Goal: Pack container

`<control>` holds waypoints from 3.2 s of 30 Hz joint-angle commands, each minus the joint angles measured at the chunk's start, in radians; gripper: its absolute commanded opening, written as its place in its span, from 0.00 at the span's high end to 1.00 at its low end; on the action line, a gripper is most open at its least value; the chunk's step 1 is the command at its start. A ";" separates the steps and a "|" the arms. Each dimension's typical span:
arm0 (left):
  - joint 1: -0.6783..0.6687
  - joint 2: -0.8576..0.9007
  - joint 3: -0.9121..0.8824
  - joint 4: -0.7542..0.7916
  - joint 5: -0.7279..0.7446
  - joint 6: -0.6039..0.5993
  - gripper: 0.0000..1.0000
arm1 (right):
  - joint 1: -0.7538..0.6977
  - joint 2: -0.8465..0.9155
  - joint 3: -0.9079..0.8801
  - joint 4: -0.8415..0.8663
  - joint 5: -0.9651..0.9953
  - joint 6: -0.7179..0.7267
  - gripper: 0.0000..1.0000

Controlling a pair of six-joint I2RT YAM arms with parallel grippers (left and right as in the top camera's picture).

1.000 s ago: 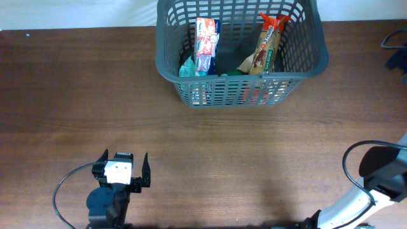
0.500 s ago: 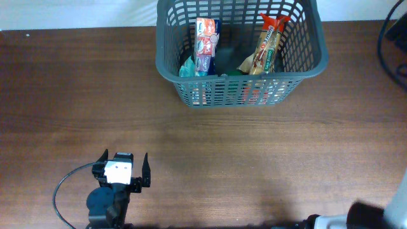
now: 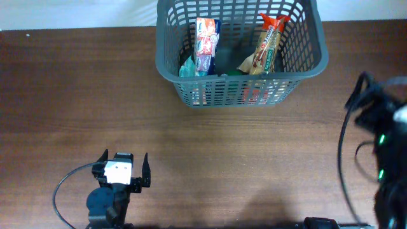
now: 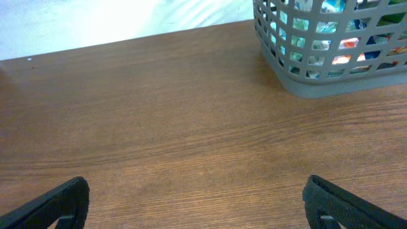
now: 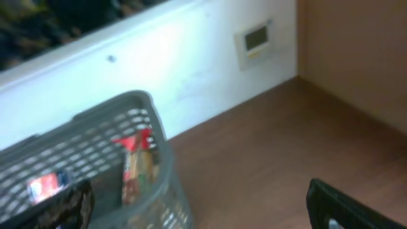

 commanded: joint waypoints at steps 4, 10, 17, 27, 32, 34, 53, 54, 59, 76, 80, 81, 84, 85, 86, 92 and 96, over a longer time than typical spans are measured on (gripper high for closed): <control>0.006 -0.009 -0.006 0.000 -0.007 0.016 0.01 | 0.011 -0.308 -0.324 0.161 -0.210 0.009 0.01; 0.006 -0.009 -0.006 0.000 -0.007 0.016 0.01 | 0.011 -0.491 -0.545 0.312 -0.224 0.002 0.01; 0.006 -0.009 -0.006 0.000 -0.007 0.016 0.01 | 0.011 -0.653 -0.763 0.513 -0.256 -0.111 0.01; 0.006 -0.009 -0.006 0.000 -0.007 0.016 0.01 | 0.012 -0.800 -0.909 0.548 -0.263 -0.112 0.01; 0.006 -0.009 -0.006 0.000 -0.007 0.016 0.01 | 0.023 -0.800 -0.916 0.550 -0.264 -0.112 0.01; 0.006 -0.009 -0.006 0.000 -0.007 0.016 0.01 | 0.027 -0.800 -0.916 0.550 -0.266 -0.112 0.01; 0.006 -0.009 -0.006 0.000 -0.007 0.016 0.01 | 0.030 -0.800 -1.069 0.692 -0.327 -0.235 0.01; 0.006 -0.009 -0.006 0.000 -0.007 0.016 0.01 | 0.030 -0.800 -1.072 0.692 -0.327 -0.236 0.01; 0.006 -0.009 -0.006 0.000 -0.007 0.016 0.01 | 0.030 -0.800 -1.114 0.702 -0.327 -0.236 0.01; 0.006 -0.009 -0.006 0.000 -0.007 0.016 0.01 | 0.031 -0.800 -1.258 0.813 -0.346 -0.236 0.01; 0.006 -0.009 -0.006 0.000 -0.007 0.016 0.01 | 0.044 -0.800 -1.258 0.795 -0.346 -0.236 0.01; 0.006 -0.009 -0.006 0.000 -0.007 0.016 0.01 | 0.051 -0.800 -1.258 0.789 -0.346 -0.236 0.01; 0.006 -0.009 -0.006 0.000 -0.007 0.016 0.01 | 0.078 -0.800 -1.258 0.742 -0.345 -0.236 0.01; 0.006 -0.009 -0.006 0.000 -0.007 0.016 0.01 | 0.087 -0.800 -1.258 0.720 -0.346 -0.236 0.01; 0.006 -0.009 -0.006 0.000 -0.007 0.016 0.01 | 0.097 -0.800 -1.258 0.683 -0.346 -0.236 0.01; 0.006 -0.009 -0.006 0.000 -0.007 0.016 0.01 | 0.101 -0.800 -1.258 0.668 -0.342 -0.236 0.01; 0.006 -0.009 -0.006 0.000 -0.008 0.016 0.01 | 0.101 -0.800 -1.258 0.667 -0.342 -0.236 0.01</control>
